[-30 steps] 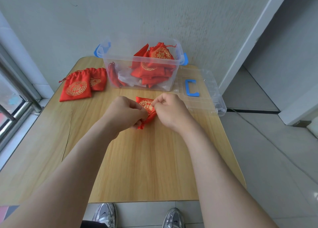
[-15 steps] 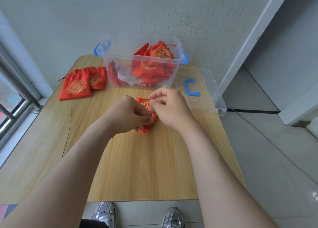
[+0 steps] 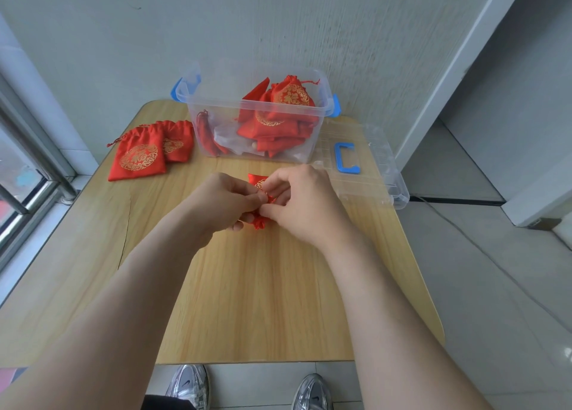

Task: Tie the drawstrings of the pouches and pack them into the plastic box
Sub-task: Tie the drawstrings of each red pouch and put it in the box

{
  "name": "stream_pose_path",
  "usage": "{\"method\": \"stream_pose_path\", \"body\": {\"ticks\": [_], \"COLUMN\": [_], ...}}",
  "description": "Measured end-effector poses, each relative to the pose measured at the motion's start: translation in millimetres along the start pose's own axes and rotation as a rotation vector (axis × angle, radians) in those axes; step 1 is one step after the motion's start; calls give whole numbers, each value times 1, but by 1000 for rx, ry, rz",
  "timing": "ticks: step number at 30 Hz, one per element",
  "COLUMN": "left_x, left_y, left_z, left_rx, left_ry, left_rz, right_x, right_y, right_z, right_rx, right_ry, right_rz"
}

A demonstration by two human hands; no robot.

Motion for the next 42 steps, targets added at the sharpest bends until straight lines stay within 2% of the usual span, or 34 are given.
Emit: {"method": "stream_pose_path", "body": {"ticks": [9,15,23,27,32,35,39,42], "left_x": [-1,-2,-1,2,8,11,16,20], "left_y": [2,5,14,17,13,12,11,9], "left_z": [-3,-7,-28,-40,-40,-37,-36,-32], "left_rx": [-22,-1,251,365,453,489,538,537], "left_ry": [-34,-13,-52,-334,-583,-647,-690,-748], "left_rz": [33,-62,-152,-307,-288,-242,-183,-165], "right_x": [3,1,-5,-4,-2,1,2,2], "right_y": [-5,-3,-3,0,0,0,2,4], "right_z": [5,7,6,8,-4,-15,-25,-24], "right_rx": [-28,-32,-9,47,225,326,420,450], "right_ry": [164,200,184,216,60,-76,-270,-318], "right_rz": [1,-20,-79,-66,21,112,117,158]}}
Point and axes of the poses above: each hand's wrist, its own y-axis away from the middle knuckle, its own x-axis out of the palm, z = x × y, the point moved 6 cm from there along -y, towards the middle knuckle, and after that the axes turned 13 degrees about z, right-handed, at the moved point
